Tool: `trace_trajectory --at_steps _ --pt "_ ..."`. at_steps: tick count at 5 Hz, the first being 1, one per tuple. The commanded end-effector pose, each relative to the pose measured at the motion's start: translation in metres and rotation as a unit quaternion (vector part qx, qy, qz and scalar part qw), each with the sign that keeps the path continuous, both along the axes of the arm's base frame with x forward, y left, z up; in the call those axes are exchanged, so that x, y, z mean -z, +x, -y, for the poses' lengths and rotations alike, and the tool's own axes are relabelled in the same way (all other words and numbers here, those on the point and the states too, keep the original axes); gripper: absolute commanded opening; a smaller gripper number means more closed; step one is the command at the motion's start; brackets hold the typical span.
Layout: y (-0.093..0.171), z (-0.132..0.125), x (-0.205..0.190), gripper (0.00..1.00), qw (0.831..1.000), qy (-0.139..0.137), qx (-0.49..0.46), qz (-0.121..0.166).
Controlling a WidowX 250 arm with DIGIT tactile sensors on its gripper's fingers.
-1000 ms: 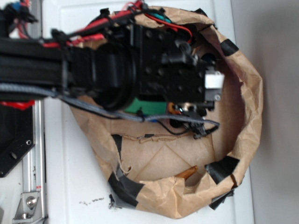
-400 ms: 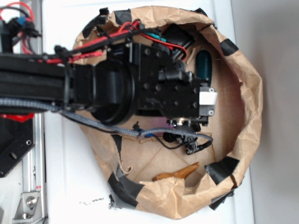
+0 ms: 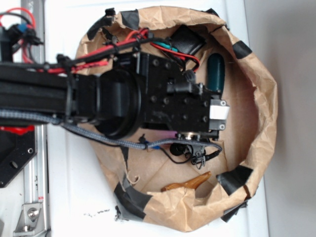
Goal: Grab the yellow duck.
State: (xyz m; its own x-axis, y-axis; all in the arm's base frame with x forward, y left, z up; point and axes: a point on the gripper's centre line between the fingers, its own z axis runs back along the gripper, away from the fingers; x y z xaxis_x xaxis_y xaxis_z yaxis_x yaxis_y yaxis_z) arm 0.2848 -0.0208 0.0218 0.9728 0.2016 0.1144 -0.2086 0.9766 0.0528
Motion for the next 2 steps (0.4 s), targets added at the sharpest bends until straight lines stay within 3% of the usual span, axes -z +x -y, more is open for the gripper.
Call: trace_trajectory --at_steps 1,2 --pt "0.014 -0.026 -0.024 0.00 0.999 0.013 -0.011 0.029" --pt "0.014 -0.033 -0.042 0.00 0.999 0.015 -0.008 0.041"
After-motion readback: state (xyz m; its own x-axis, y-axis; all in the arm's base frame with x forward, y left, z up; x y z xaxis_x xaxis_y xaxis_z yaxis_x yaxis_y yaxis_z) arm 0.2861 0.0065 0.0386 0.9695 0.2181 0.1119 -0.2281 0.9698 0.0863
